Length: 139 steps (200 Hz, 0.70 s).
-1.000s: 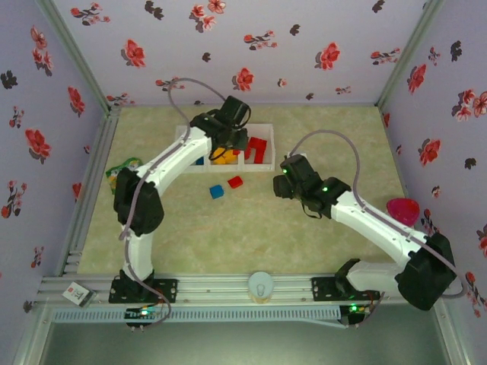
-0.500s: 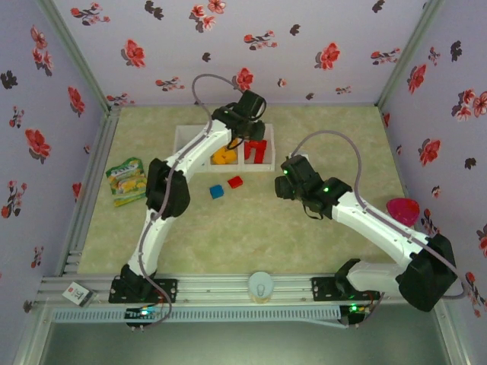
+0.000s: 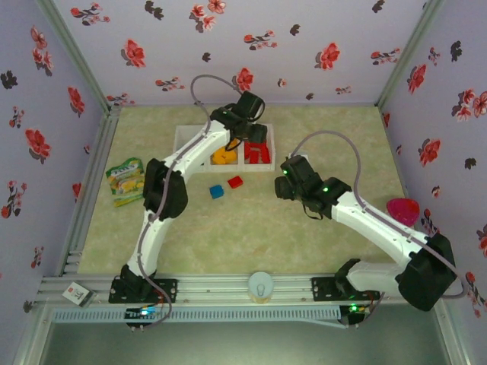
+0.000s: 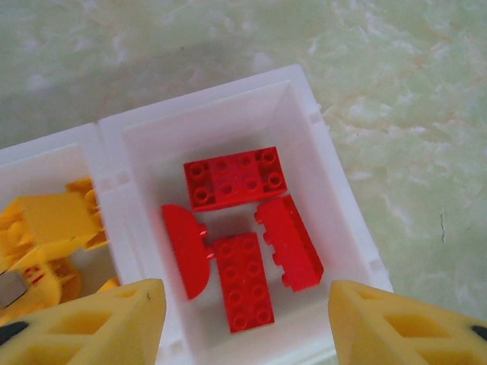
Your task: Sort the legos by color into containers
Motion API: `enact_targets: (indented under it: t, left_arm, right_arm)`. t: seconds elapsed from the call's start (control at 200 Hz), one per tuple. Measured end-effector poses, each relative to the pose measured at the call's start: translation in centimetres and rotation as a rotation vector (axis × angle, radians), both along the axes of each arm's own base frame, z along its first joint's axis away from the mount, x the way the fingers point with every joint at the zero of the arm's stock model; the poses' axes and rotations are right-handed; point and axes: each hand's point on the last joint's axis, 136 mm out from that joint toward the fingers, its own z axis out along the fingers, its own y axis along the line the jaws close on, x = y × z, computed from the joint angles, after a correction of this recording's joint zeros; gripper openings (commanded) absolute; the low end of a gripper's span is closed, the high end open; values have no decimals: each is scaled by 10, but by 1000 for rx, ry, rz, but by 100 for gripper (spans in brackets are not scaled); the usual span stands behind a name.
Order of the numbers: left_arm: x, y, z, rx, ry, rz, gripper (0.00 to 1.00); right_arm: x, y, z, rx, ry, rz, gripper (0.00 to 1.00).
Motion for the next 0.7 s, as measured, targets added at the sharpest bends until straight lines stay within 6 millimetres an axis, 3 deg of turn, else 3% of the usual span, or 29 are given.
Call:
enact_targets:
  t: [0.205,0.31,0.56,0.695]
  left_arm:
    - [-33,38,47,-5,-48,29,59]
    - [-54,66,58,-13,-62,56,59]
    - [-100,160,56,-17,-50,229,58]
    - [-132,187,47,-32,-39,287,58]
  right_arm:
    - [0,14,-13,11,42,39,61]
    - [-1,31,-17,17,51,84,61]
    - [4,79,-22,17,60,186,62]
    - [7,107,-28,8,69,230,63]
